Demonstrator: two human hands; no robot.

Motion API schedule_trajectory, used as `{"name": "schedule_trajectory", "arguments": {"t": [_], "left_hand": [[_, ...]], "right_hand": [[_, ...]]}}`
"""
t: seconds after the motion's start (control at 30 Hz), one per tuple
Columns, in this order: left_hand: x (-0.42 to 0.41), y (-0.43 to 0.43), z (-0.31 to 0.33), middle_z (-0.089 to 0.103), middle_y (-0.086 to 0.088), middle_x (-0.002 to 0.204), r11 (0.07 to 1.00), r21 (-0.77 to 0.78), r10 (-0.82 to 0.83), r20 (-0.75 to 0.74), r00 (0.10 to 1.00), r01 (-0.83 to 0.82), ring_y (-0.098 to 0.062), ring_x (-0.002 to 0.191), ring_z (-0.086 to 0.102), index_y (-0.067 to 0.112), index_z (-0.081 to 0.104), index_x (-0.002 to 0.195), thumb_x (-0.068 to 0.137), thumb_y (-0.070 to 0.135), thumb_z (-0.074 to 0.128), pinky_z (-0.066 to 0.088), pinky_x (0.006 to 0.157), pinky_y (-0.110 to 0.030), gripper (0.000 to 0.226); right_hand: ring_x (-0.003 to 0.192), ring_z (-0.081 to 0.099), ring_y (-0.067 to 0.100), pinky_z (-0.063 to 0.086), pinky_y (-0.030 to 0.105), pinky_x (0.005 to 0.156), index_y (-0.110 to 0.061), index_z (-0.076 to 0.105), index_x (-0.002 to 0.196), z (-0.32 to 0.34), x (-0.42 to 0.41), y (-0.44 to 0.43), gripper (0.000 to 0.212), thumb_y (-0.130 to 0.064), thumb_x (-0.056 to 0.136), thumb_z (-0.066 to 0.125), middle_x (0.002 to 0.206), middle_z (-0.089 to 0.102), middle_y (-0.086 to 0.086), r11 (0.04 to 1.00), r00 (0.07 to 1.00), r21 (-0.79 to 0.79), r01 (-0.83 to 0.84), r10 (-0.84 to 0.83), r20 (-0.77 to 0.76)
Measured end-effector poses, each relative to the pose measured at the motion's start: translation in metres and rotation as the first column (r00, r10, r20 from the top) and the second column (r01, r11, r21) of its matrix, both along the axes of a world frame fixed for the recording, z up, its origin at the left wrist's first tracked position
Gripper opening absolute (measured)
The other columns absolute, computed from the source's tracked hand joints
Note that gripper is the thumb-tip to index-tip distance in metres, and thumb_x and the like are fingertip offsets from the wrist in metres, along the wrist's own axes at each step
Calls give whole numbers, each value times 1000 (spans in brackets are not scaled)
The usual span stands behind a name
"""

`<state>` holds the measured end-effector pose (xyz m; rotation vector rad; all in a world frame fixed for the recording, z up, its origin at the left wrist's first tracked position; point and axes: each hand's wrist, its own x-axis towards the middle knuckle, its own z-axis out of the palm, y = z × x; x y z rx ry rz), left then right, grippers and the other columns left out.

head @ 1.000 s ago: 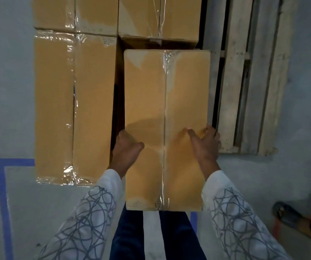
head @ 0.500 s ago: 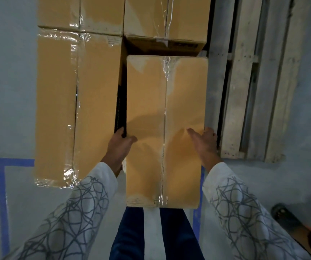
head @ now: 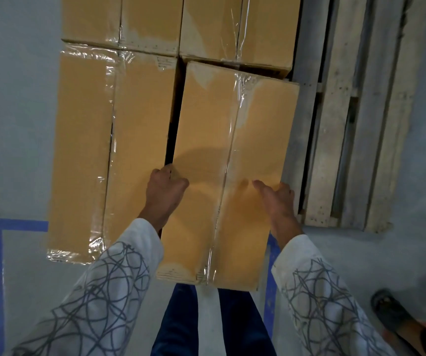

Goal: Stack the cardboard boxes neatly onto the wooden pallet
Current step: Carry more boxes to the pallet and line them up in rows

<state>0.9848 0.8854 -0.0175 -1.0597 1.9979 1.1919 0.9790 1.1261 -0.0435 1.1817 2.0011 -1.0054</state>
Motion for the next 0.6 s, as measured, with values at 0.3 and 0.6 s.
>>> {"name": "schedule_trajectory", "arguments": {"t": [0.3, 0.6], "left_hand": [[-9, -11, -17, 55, -9, 126, 997, -82, -1, 18, 1000, 2, -30, 98, 62, 16, 55, 146, 86, 18, 67, 41, 62, -29, 61], [-13, -8, -12, 52, -4, 103, 991, -116, -60, 63, 996, 67, -35, 111, 57, 4, 60, 129, 88, 17, 66, 54, 93, -45, 44]], "right_hand": [[144, 37, 37, 41, 46, 108, -7, 26, 159, 0, -15, -16, 88, -48, 94, 67, 164, 24, 7, 995, 998, 72, -68, 68, -9], [143, 37, 39, 42, 50, 107, -6, 24, 159, 0, -16, -21, 90, -50, 93, 68, 163, 24, 9, 990, 994, 99, -104, 101, 34]]}}
